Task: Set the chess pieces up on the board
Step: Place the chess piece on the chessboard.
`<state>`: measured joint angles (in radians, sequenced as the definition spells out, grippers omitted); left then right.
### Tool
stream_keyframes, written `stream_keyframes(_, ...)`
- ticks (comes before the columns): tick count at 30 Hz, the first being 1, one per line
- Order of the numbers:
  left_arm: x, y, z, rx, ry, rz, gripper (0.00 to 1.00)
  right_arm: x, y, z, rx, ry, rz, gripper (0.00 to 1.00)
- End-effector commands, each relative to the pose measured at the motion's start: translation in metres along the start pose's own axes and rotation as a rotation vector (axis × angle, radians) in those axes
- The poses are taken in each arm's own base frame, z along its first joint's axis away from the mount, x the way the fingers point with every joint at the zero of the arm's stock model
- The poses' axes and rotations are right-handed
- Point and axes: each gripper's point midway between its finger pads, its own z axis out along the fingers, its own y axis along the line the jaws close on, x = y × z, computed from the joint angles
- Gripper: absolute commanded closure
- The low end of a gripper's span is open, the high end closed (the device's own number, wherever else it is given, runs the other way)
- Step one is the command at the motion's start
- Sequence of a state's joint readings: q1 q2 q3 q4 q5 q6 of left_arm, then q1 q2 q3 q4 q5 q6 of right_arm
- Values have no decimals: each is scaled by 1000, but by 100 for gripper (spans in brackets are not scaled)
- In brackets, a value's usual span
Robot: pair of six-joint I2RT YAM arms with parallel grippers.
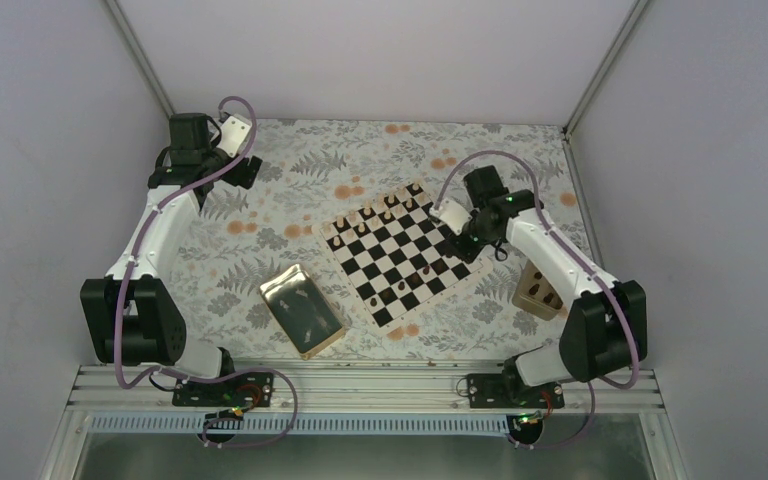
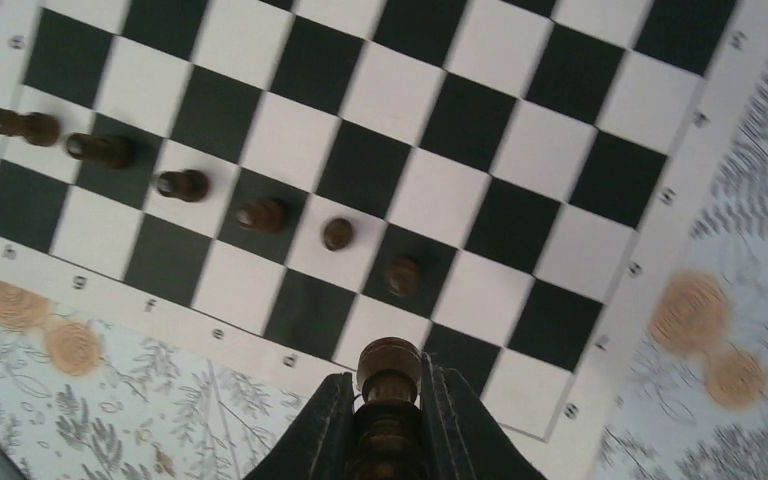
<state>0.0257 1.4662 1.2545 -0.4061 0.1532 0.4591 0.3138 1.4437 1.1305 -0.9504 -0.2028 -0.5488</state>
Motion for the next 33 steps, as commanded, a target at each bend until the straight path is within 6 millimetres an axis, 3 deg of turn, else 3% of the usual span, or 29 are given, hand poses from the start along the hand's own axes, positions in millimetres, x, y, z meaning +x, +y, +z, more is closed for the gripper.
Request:
stream_keyframes(1,-3,2,0,-2,-5,-12,0,-13,28,5,-55,-71,-72,88)
stream_keyframes(6,2,-1,-1,10,9,-16,0,-9,52,23,-82,-47,-130,88)
stream_keyframes(12,0,-1,-11,-4,-4,-31,0,-1,67,31,-99,-49,-184,88)
stream_keyframes(25,8,0,-14,-35,-3,-65,0,11,85,60,-124,-40,-253,89)
stream_keyframes(33,9,1,-11,-37,3,-67,0,4,88,70,-136,-56,-260,88)
